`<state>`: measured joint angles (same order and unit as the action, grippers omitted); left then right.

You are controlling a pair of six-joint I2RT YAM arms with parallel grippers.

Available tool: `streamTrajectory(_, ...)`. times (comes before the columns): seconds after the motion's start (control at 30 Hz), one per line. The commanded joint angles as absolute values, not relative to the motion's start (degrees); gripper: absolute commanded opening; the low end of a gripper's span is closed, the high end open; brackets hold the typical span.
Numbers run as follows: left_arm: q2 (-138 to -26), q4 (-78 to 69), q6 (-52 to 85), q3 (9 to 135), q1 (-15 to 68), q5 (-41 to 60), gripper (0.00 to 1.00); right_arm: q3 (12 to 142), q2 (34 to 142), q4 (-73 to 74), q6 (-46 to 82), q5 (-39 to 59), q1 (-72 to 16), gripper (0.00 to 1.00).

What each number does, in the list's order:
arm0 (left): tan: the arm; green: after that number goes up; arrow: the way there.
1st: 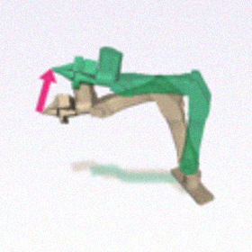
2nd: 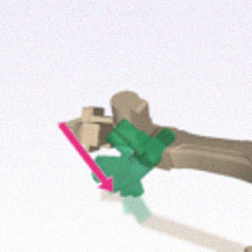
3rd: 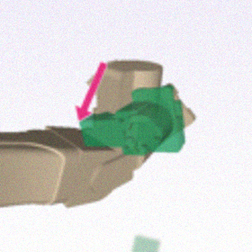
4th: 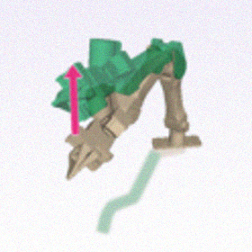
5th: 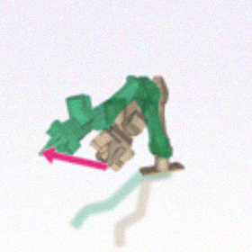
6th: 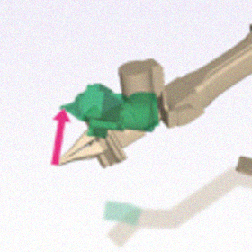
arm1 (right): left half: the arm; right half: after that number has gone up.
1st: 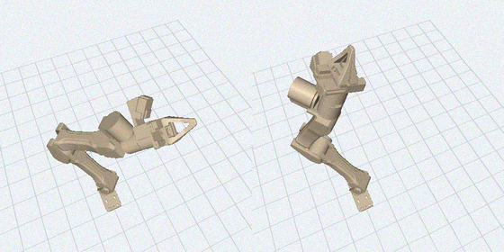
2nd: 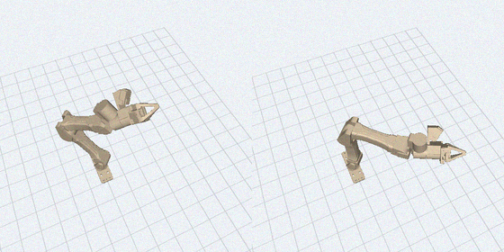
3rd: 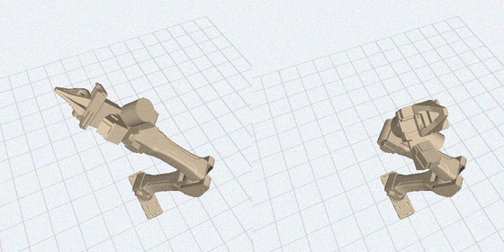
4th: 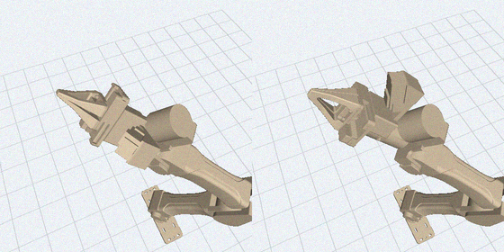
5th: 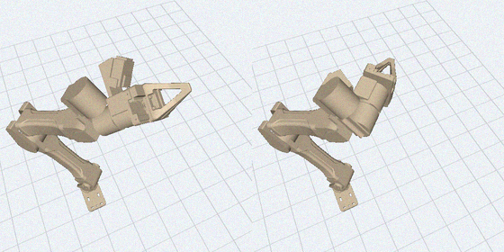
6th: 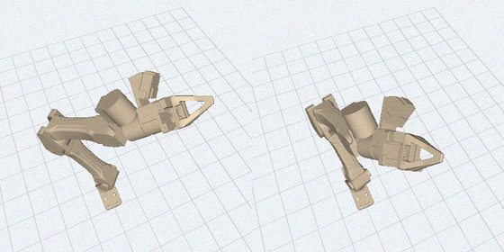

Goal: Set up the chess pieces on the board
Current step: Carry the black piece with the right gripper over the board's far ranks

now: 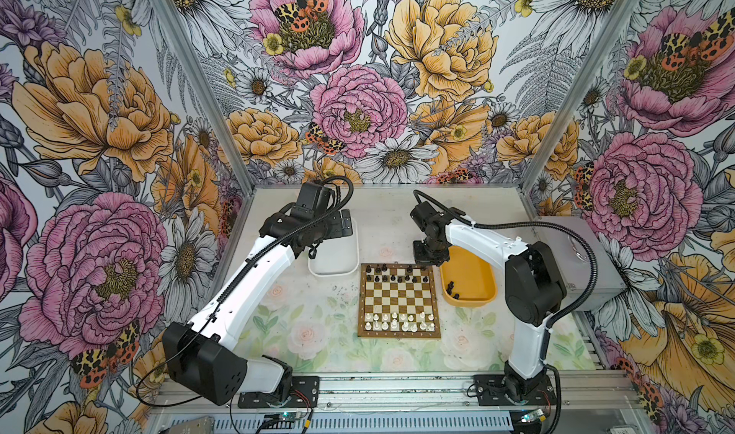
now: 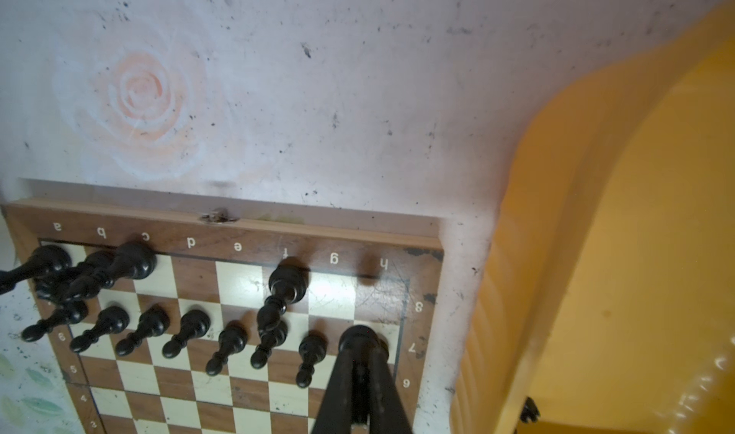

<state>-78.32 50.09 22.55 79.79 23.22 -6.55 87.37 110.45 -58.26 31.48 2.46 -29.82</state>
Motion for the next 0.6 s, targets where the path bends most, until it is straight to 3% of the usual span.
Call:
streamTrajectory(0.0,-76.58,49.07,23.18,78.92,22.46,-7.74,0.99,87.19,111.56,-57.13,32.06,2.71,-30.5,0.0)
streamTrajectory(0.57,-74.03,49.11,22.69,77.22,20.4,-6.88,0.99,88.38,114.55,-56.25,32.52,2.22,-31.78,0.0)
